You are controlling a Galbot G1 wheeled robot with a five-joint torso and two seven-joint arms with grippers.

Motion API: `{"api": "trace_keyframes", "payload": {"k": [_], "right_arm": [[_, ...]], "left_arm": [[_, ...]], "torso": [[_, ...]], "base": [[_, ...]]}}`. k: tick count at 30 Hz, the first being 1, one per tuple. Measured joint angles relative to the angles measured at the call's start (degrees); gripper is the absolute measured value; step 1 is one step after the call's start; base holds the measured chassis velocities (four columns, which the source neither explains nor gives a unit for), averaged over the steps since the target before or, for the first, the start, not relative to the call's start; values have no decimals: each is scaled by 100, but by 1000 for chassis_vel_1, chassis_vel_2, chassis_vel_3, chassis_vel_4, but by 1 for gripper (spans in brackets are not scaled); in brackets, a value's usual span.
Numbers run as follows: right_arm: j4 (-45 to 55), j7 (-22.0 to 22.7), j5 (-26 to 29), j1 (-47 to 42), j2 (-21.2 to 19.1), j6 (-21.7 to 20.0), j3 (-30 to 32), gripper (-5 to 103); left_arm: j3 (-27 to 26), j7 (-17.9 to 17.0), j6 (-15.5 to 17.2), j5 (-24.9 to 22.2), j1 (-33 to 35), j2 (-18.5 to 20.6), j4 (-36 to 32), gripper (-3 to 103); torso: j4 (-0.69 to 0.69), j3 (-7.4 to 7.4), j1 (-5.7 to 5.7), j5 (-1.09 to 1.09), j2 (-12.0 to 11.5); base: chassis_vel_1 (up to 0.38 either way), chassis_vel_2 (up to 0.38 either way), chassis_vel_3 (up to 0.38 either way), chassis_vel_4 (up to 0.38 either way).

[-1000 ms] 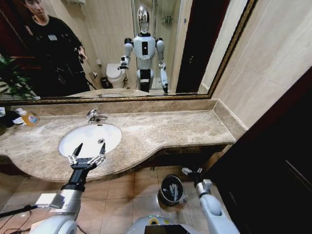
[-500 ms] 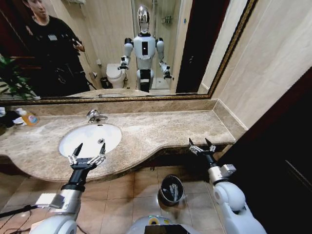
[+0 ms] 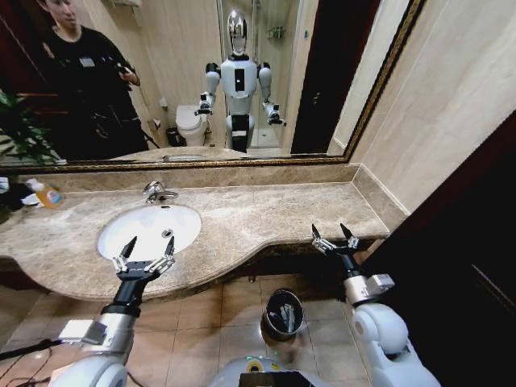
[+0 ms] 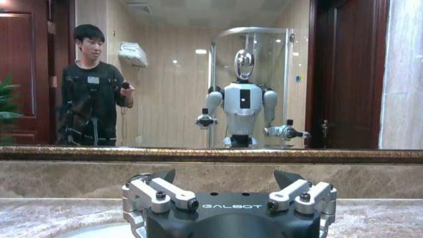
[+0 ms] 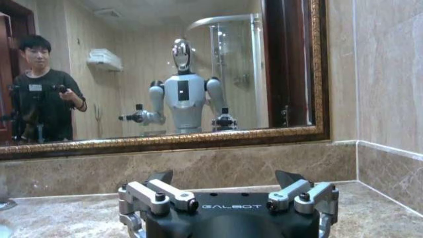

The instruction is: Pick up the trash from the sink and place it in the trash bin.

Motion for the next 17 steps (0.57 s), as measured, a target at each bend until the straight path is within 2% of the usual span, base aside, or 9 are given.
{"api": "trace_keyframes", "payload": {"k": [17], "right_arm": [[-33, 2, -9, 7, 2, -2, -6, 100]], "left_arm": [[0, 0, 0, 0, 0, 0, 0, 100]], "torso": [[0, 0, 0, 0, 0]], "base": [[0, 0, 0, 0]]}}
